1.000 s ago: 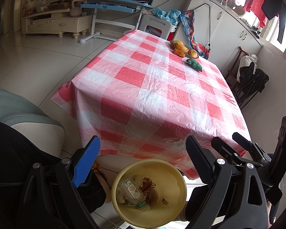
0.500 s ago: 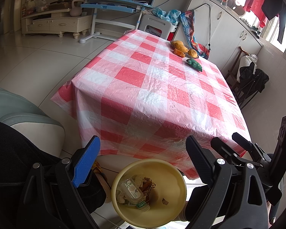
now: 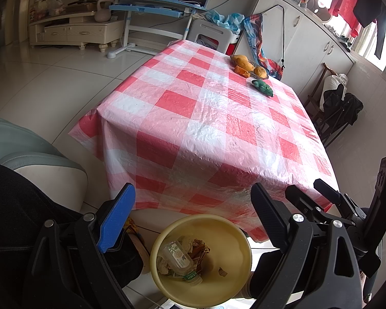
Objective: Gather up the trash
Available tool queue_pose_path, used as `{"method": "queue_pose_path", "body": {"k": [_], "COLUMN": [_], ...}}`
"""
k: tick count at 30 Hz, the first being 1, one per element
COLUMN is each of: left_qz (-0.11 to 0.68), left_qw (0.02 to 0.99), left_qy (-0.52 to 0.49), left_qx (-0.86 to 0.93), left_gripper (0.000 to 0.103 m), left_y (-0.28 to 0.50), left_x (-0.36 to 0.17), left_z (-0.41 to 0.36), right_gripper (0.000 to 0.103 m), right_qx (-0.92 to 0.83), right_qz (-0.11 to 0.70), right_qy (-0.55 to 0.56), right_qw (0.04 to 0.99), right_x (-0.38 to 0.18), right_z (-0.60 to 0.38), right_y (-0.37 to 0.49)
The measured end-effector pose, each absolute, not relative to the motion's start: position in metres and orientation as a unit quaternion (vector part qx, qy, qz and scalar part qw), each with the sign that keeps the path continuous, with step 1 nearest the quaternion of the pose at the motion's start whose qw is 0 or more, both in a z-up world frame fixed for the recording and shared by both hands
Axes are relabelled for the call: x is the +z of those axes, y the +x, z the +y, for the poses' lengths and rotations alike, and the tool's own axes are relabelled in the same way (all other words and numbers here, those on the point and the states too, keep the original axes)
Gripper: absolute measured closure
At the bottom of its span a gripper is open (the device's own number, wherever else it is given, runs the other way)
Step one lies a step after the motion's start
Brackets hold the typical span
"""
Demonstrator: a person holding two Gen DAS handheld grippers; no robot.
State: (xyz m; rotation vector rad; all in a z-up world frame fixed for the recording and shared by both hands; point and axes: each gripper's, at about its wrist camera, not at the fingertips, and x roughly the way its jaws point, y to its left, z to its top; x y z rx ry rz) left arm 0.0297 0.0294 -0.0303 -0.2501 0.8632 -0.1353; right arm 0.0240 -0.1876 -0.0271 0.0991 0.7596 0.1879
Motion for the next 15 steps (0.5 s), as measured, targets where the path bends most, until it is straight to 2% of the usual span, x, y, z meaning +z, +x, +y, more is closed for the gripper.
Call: {"method": "queue_pose_path", "body": {"k": [15], "left_qz": [0.417], "left_qw": [0.898], "left_qy": [-0.12], "left_qx": [-0.065], "left_gripper": [0.015], "left_y": [0.03], "left_x": [-0.0303], "left_z": [0.0286], "right_gripper": [0.01], "right_qx": [0.092], "right_qz": [0.37], "right_qy": [0.048], "right_qw": [0.923], "right_x": [-0.0278], "right_z": [-0.1881], "right_y": [0.0232]}}
